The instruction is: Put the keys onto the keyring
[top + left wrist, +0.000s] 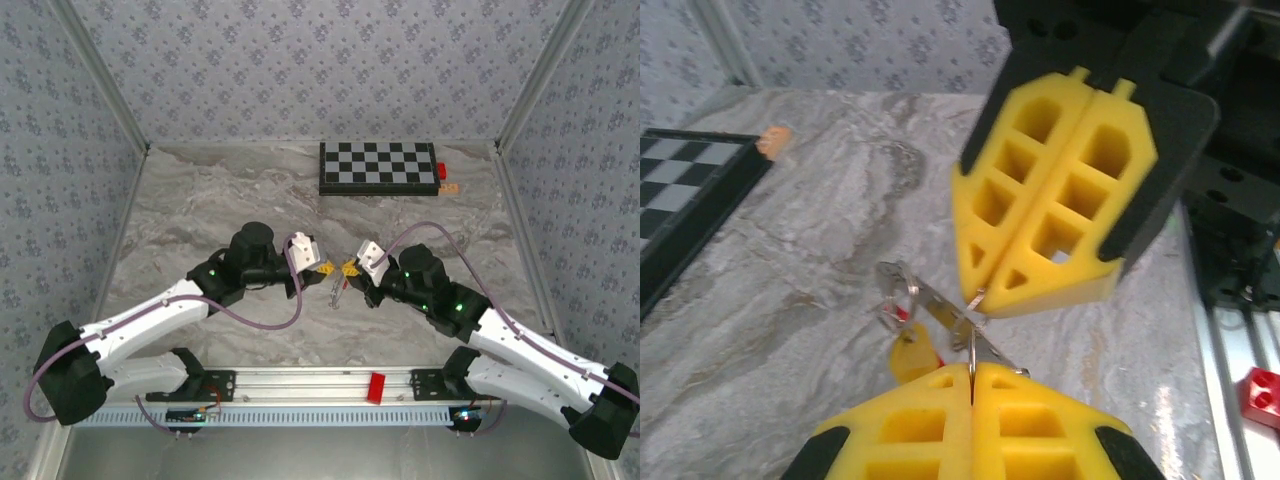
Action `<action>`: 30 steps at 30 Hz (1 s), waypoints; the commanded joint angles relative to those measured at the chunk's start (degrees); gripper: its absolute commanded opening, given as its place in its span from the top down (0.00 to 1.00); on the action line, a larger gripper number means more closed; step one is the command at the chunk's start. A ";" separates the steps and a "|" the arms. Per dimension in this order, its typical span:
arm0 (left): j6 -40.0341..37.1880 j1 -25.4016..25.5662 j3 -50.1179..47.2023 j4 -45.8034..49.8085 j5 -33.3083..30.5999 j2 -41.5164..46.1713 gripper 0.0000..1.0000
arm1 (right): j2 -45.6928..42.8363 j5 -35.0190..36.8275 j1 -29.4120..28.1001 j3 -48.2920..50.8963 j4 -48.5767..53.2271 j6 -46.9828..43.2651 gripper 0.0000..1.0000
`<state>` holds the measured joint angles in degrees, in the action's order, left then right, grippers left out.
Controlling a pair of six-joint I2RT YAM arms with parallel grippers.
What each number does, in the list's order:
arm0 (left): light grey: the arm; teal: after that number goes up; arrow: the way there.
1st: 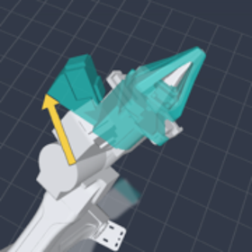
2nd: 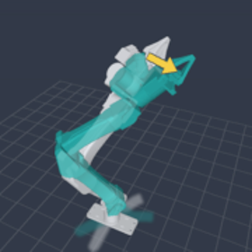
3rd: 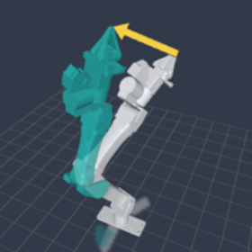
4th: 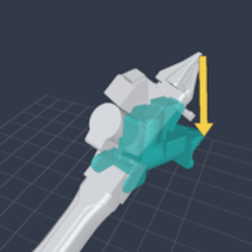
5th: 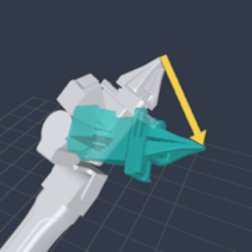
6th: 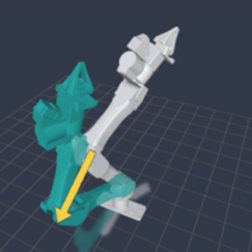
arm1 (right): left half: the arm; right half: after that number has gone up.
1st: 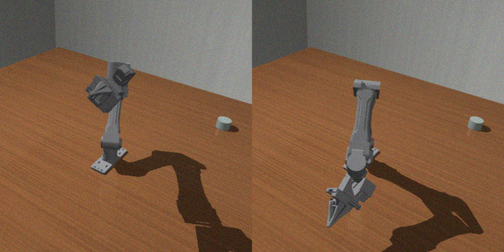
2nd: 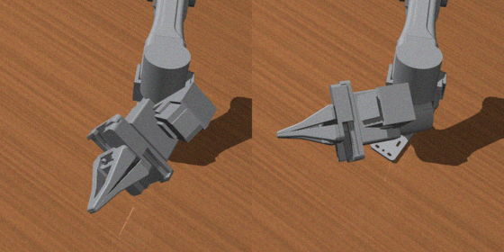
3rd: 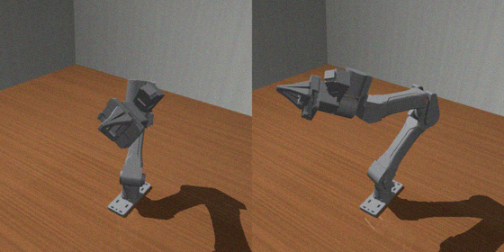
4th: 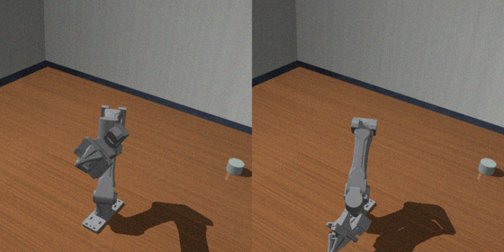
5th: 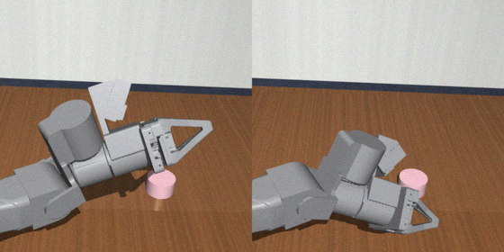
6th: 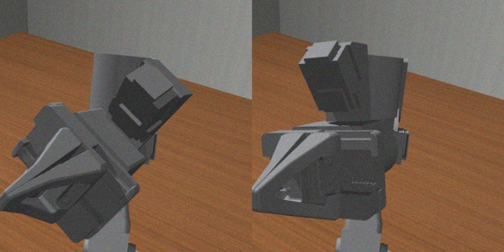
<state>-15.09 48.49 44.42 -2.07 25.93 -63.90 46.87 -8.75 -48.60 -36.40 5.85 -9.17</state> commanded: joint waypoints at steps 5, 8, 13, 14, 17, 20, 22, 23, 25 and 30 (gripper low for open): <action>-1.00 -0.47 -1.33 -4.44 -4.91 2.14 1.00 | 0.54 1.13 0.17 -4.78 3.20 1.10 1.00; -1.08 0.42 -0.38 -2.77 -5.52 1.03 1.00 | 0.02 1.62 0.08 -4.54 3.29 0.14 1.00; -1.60 3.29 0.57 0.14 -8.03 0.10 1.00 | -1.33 2.01 -0.37 -3.56 3.10 -0.06 1.00; -1.69 3.65 0.76 0.60 -7.73 -0.07 1.00 | -1.40 1.99 -0.51 -3.58 3.18 -0.09 1.00; -1.95 3.72 1.06 0.92 -6.59 -0.51 1.00 | -1.34 1.94 -0.87 -3.61 3.51 -0.33 1.00; -2.14 3.72 0.98 1.03 -6.41 -0.57 1.00 | -1.34 3.15 -1.95 -3.51 4.13 -0.79 1.00; -2.05 3.73 0.26 0.24 -6.34 -0.14 1.00 | -1.31 4.10 -2.86 -3.19 4.21 -1.34 1.00; -1.98 3.76 -0.17 -0.27 -6.33 0.12 1.00 | -1.28 4.55 -3.31 -3.02 4.30 -1.58 1.00; -1.74 3.73 -1.55 -2.07 -6.28 0.84 1.00 | -1.09 5.94 -4.62 -2.92 4.71 -1.93 1.00; -1.70 3.55 -3.03 -3.83 -6.20 1.14 1.00 | -1.01 8.52 -6.38 -3.09 5.64 -2.11 1.00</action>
<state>-16.40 52.14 42.00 -3.64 19.00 -63.72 46.33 -3.07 -54.24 -39.05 10.59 -10.35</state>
